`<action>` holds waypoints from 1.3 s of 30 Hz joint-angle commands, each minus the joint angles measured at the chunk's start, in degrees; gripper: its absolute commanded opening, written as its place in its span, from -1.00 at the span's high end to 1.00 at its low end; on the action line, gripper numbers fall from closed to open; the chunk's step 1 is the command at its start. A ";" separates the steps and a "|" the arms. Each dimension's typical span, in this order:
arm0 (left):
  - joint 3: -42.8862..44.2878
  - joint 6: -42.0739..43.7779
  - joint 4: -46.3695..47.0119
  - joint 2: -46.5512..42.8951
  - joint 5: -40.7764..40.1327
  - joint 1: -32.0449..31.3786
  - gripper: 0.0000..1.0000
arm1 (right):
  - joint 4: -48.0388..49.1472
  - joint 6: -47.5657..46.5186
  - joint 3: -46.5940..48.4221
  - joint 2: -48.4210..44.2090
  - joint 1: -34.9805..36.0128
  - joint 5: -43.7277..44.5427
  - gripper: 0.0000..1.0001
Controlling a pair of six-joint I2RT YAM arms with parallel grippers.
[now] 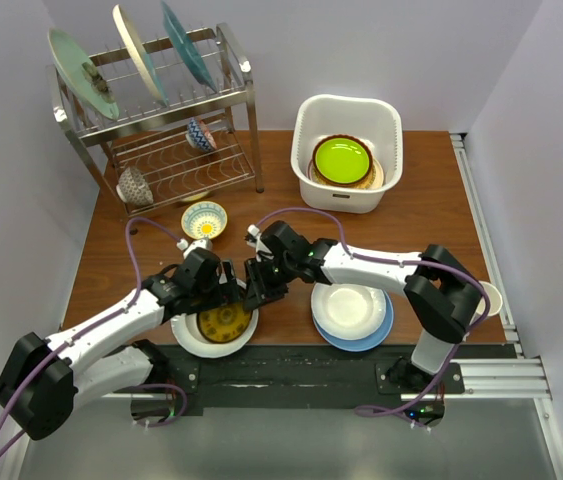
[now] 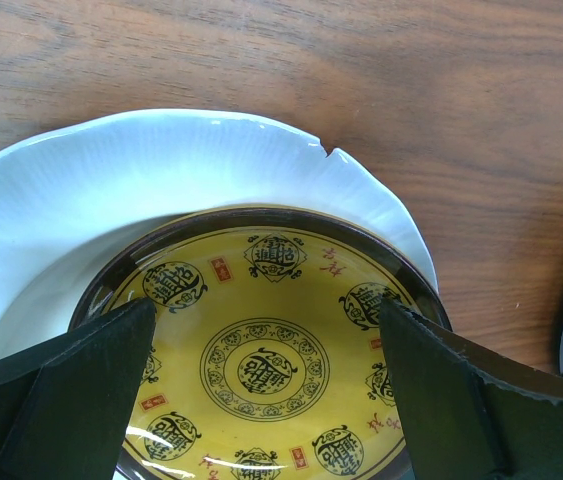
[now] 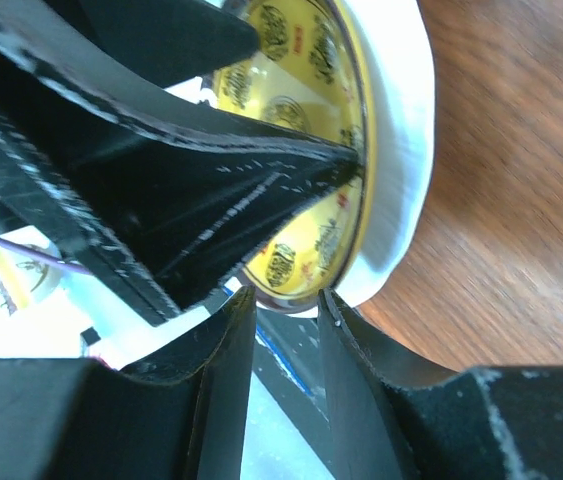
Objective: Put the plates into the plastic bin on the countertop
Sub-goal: Pick up the plate from the corner of the board.
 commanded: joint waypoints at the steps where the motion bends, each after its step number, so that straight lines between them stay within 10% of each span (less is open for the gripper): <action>1: -1.92 1.10 -0.09 0.96 0.37 -0.07 -0.99 | -3.29 -2.00 1.21 -2.41 0.19 3.63 0.26; 39: -1.31 1.80 -0.01 2.45 0.20 -0.16 -1.00 | 3.74 0.99 -0.46 3.13 1.33 4.16 0.38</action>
